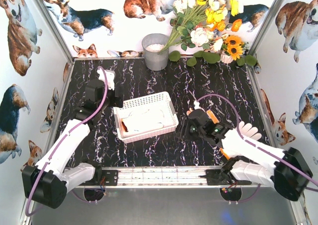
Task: Put the gloves into the storage basket
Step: Move the bin to the center of the board, then move the glove to the center of the board.
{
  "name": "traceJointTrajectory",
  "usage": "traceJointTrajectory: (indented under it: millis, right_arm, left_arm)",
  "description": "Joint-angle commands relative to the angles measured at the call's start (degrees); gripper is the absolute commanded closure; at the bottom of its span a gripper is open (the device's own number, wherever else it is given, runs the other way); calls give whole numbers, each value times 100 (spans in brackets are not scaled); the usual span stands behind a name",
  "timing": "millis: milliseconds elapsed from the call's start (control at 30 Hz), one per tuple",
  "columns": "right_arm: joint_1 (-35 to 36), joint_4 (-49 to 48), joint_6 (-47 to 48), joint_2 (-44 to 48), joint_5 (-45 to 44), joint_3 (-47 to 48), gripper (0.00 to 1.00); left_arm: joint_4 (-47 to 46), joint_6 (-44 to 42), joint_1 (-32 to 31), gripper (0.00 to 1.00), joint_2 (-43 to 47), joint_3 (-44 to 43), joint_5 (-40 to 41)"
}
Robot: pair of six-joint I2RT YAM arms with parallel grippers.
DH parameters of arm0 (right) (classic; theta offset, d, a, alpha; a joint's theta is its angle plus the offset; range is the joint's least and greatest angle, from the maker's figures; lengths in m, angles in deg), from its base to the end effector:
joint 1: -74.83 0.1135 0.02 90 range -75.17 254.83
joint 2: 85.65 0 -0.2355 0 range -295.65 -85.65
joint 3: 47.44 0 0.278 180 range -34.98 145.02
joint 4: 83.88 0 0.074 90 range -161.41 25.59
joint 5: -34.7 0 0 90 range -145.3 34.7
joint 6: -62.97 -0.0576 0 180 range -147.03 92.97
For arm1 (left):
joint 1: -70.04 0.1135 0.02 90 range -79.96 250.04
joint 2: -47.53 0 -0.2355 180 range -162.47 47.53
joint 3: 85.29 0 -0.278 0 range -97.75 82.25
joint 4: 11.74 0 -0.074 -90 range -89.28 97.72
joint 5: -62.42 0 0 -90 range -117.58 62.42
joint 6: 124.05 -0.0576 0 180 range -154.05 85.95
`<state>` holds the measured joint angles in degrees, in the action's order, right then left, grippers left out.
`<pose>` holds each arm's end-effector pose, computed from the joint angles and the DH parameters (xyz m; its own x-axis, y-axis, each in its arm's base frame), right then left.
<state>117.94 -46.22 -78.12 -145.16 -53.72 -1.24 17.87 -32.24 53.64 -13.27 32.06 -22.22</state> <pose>0.1843 0.1747 0.1502 -0.8976 0.2252 -0.3789 0.0042 0.8640 0.5035 0.2885 -0.0793 0.2669 -0.4530 0.1005 -0.8858 0.1876 0.9821 0.0155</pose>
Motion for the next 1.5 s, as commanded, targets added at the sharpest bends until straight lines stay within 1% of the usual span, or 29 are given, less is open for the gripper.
traceJointTrajectory:
  millis: [0,100,267,400,500,567,667,733,833,933,1033,1133,1200,1333,1467]
  right_arm:
    - [20,-1174,-230,-401,88,155,61]
    - [13,-1427,-347,-977,-104,316,64]
    - [-102,-1898,-240,-1846,-507,829,65]
    - [-406,-2203,8,-2781,-277,1495,67]
    - [-557,-1951,291,-3204,-20,2165,67]
    - [-599,-1773,463,-3293,97,2422,67]
    - [-639,-1579,660,-3132,161,2495,65]
    - [-702,-1482,766,-2907,211,2387,57]
    - [-853,-1276,869,-2507,237,2141,51]
    - [-1030,-1066,964,-2037,187,1859,49]
    - [-1264,-872,1094,-1512,-86,1506,47]
    - [-1730,-566,1294,-1091,-94,1243,47]
    - [-2133,-444,1434,-917,84,1085,47]
    - [-2984,-168,1689,-920,364,942,48]
    - [-3582,-51,1909,-1063,363,953,49]
  left_arm:
    - [-306,-133,81,11,90,45,182]
    - [-324,-131,83,11,72,44,234]
    - [-355,-113,91,11,71,60,329]
    - [-412,-127,111,11,124,112,395]
    - [-423,-164,126,11,145,141,489]
    - [-439,-179,135,11,147,158,553]
    - [-462,-180,157,11,147,168,587]
    - [-464,-179,163,11,153,168,609]
    - [-504,-175,195,11,216,189,670]
    - [-550,-153,248,10,290,223,676]
    - [-546,-153,269,10,318,229,693]
    - [-554,-145,286,10,323,229,686]
    - [-553,-141,293,10,316,229,689]
    - [-572,-144,296,10,283,247,746]
    - [-582,-179,304,10,279,246,750]
